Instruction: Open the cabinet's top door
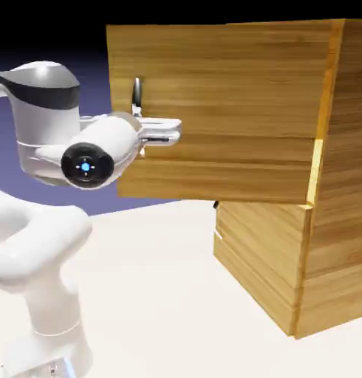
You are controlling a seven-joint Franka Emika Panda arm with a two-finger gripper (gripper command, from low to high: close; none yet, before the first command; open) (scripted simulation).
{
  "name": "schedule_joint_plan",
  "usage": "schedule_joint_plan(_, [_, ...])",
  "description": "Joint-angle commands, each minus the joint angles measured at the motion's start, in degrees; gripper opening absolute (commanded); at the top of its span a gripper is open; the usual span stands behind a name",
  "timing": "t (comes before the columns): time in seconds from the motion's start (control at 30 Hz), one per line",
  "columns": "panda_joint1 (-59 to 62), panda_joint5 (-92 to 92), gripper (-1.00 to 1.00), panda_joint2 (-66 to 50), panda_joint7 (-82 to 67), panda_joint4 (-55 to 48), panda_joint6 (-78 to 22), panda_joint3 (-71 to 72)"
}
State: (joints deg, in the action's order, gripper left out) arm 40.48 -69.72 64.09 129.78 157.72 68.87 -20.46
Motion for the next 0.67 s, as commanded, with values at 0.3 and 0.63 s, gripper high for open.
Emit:
schedule_joint_plan(0.3, [-12.88, 13.17, -1.00, -20.77, -9.85, -17.11, -14.61, -15.77])
schedule_joint_plan(0.63, [-26.55, 19.41, 1.00, -38.28, -19.19, -34.46, -29.51, -29.99])
